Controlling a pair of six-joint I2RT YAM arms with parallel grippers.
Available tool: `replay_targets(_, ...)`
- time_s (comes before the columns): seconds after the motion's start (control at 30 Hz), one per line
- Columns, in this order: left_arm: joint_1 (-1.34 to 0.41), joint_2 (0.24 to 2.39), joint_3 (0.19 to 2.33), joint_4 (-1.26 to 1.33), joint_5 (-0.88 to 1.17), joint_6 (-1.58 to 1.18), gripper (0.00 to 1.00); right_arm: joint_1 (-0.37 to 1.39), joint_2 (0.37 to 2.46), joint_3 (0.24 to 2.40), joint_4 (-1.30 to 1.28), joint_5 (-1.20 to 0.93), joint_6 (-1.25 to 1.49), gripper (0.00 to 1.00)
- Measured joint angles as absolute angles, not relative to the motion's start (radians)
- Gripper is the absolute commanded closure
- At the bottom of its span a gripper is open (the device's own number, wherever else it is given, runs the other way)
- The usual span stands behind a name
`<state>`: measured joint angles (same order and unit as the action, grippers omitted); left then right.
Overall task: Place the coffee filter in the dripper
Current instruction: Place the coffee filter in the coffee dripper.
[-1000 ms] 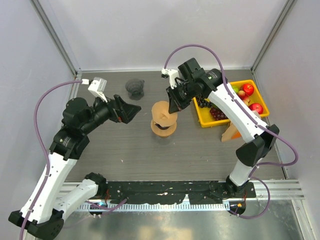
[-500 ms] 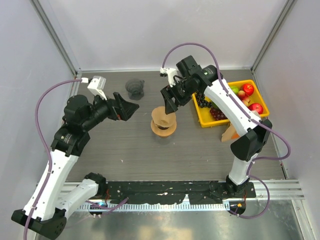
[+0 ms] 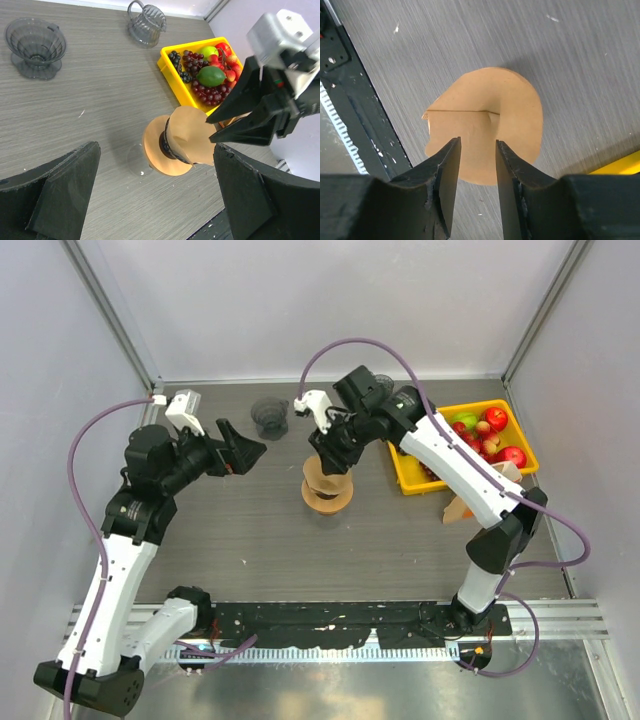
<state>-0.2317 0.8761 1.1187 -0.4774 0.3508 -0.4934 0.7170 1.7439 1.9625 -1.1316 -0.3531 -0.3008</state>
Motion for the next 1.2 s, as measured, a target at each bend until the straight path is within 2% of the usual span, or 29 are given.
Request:
replay_targets(0.3, -0.211, 0.875, 1.119, -0.491, 0.353, -0.493, 0.01, 0.766, 1.748, 1.797, -1.061, -0.277, -0.33, 0.63)
replay_targets(1.2, -0.178, 0.852, 1.087, -0.492, 0.352, -0.498, 0.01, 0.817, 1.784, 1.653, -0.894, -0.099, -0.376, 0.66)
